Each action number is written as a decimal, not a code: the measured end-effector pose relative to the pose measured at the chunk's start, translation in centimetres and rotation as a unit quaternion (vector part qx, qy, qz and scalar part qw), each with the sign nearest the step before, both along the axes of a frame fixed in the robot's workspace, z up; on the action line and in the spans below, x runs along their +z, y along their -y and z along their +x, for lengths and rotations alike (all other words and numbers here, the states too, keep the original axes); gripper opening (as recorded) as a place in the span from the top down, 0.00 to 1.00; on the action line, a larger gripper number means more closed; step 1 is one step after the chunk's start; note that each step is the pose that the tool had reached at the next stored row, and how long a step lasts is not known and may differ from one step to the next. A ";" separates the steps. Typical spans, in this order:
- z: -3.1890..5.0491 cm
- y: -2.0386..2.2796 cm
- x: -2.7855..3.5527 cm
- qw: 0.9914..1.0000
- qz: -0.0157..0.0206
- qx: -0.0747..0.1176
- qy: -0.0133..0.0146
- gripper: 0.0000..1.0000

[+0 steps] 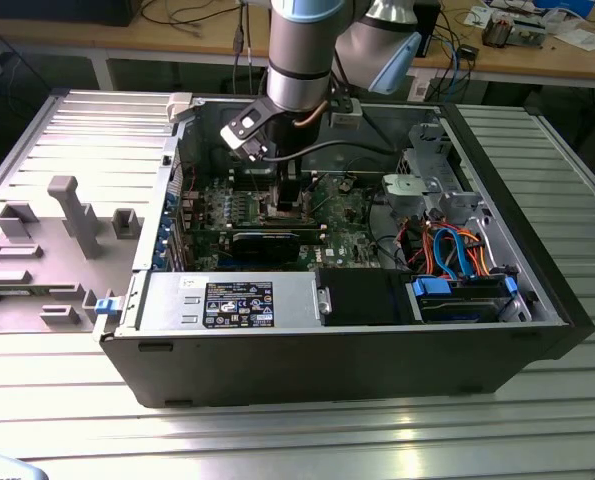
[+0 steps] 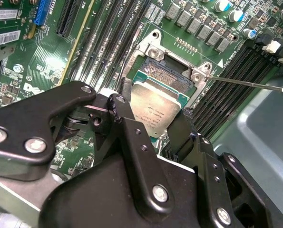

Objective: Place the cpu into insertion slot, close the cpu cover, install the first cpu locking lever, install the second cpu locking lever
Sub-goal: 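Place the cpu into insertion slot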

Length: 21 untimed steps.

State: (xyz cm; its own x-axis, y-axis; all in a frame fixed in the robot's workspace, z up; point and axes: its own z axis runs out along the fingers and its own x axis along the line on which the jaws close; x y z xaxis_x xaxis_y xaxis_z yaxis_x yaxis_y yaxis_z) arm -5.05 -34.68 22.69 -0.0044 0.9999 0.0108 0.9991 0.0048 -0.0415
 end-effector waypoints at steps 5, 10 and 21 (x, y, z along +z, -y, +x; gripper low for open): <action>0.00 0.00 -0.15 1.000 0.000 0.000 0.000 0.45; 0.00 0.00 -0.27 1.000 0.000 0.000 0.000 0.45; -0.01 0.00 -0.53 1.000 0.000 0.000 0.000 0.45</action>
State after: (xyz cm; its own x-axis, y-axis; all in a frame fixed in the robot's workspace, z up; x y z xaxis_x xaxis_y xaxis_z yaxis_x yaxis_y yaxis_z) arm -5.06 -34.68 22.16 -0.0044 0.9999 0.0108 0.9991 0.0049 -0.0415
